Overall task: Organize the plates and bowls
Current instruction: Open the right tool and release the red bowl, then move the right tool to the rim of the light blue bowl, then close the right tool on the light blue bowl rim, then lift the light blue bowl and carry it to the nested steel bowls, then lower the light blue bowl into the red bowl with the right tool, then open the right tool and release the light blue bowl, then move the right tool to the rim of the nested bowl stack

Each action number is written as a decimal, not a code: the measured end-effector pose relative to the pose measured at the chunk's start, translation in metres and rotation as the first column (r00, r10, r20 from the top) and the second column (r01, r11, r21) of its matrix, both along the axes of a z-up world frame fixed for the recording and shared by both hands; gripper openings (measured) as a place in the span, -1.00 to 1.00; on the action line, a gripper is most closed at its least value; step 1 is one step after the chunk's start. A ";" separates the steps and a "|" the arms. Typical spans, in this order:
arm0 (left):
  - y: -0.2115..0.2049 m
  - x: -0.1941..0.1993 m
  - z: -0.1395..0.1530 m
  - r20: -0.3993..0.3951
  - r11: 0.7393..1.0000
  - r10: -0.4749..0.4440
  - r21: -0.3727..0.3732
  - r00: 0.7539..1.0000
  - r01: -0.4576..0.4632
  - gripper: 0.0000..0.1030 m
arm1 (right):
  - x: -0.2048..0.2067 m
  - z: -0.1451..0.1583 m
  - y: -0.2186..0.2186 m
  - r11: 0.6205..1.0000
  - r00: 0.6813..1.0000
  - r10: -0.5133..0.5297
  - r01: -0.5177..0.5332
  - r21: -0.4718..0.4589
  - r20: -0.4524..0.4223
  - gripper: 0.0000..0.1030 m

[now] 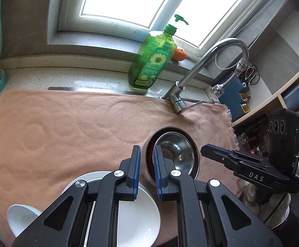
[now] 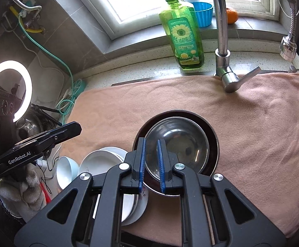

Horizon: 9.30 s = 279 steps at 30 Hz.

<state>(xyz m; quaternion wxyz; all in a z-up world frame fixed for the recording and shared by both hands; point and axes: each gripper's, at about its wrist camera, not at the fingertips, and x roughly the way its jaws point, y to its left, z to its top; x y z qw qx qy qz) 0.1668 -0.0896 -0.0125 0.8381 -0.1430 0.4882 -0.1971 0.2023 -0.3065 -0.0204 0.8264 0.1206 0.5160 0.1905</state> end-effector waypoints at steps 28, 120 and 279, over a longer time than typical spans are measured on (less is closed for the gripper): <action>0.204 -0.151 -0.067 -0.168 0.869 0.493 0.054 0.854 -0.491 -0.12 | -0.041 -0.032 0.219 0.847 0.848 0.531 -0.530 -0.040 0.002 0.19; 0.119 -0.062 -0.030 -0.076 0.978 0.207 -0.024 0.975 -0.209 -0.81 | -0.005 -0.022 0.148 0.954 0.952 0.300 -0.299 0.023 -0.067 -0.83; -0.051 0.044 -0.091 -0.204 0.988 -0.152 -0.013 0.967 0.152 -0.84 | -0.004 -0.093 -0.090 0.963 0.957 -0.206 0.236 0.131 -0.206 -0.80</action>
